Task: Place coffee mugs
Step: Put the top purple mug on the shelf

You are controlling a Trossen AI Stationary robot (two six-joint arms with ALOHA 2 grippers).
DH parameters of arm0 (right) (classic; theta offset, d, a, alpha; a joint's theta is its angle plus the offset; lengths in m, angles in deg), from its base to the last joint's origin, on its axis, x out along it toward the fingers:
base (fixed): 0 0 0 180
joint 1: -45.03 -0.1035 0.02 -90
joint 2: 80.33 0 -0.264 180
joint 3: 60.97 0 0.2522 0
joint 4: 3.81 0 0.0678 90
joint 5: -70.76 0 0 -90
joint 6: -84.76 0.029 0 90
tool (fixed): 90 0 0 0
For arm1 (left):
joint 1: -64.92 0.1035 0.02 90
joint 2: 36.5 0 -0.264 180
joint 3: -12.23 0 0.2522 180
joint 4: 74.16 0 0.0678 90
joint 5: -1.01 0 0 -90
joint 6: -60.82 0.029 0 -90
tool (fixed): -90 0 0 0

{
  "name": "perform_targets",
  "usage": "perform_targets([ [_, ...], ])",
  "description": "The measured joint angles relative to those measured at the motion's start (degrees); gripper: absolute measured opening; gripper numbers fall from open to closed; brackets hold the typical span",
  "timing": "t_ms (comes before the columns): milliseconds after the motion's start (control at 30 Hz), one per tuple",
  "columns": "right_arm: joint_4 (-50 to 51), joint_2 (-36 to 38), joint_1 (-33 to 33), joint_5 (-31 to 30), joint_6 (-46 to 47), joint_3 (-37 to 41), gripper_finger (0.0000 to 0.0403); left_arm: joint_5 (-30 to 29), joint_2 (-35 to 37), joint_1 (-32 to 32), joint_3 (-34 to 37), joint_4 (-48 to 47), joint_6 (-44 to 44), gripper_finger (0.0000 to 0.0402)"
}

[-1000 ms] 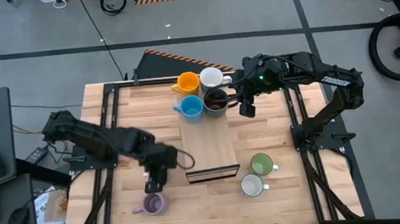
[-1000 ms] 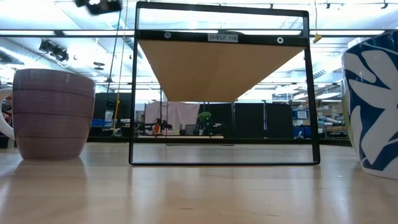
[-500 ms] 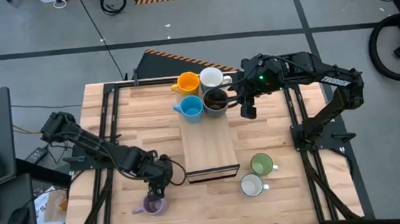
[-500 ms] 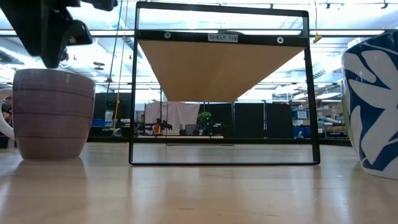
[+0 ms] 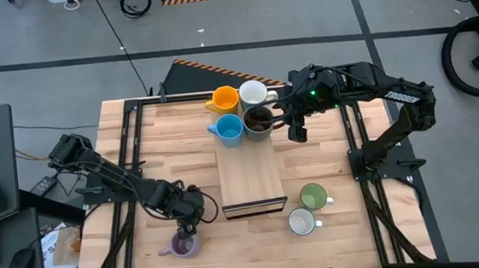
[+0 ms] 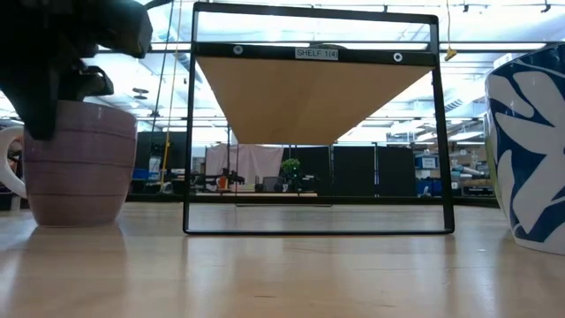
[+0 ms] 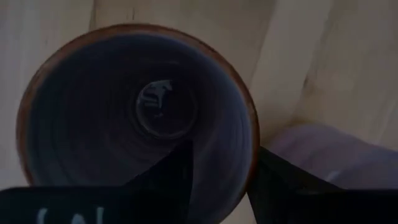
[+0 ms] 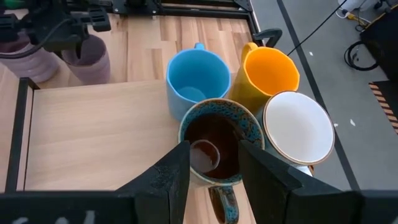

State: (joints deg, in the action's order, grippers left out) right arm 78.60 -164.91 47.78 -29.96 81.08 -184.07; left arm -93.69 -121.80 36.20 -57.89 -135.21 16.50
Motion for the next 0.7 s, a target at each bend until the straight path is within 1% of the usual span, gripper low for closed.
perform_targets([
  [133,0.01,0.00,0.00,-0.02,0.00,0.00,0.0145,-0.26,0.00,0.38,1.03,0.72,0.39,0.0101],
  [233,-0.02,0.00,0.00,0.00,0.02,0.00,0.0145,0.01,0.00,1.26,1.27,0.65,1.24,0.0060],
  [300,-0.04,0.00,0.00,-0.02,0.02,0.00,0.0145,1.19,0.28,2.35,1.18,0.29,2.33,0.0030],
  [333,-0.07,0.00,0.00,-0.04,0.02,0.00,0.0145,1.87,0.73,2.96,1.05,-0.24,2.85,0.0023],
  [400,-0.34,0.00,0.00,-0.04,0.02,0.00,0.0145,3.27,1.70,4.46,0.22,-1.65,3.71,0.0023],
  [467,-0.68,0.00,0.00,-0.04,0.02,0.00,0.0145,3.19,3.51,5.92,-1.42,-4.42,5.14,0.0023],
  [600,-0.87,0.02,0.00,-0.04,0.06,0.00,0.0145,2.91,6.80,9.81,-6.95,-10.16,9.32,0.0023],
  [700,-0.89,0.02,0.00,-0.04,0.21,0.00,0.0145,2.17,8.31,12.98,-12.83,-12.40,13.73,0.0023],
])
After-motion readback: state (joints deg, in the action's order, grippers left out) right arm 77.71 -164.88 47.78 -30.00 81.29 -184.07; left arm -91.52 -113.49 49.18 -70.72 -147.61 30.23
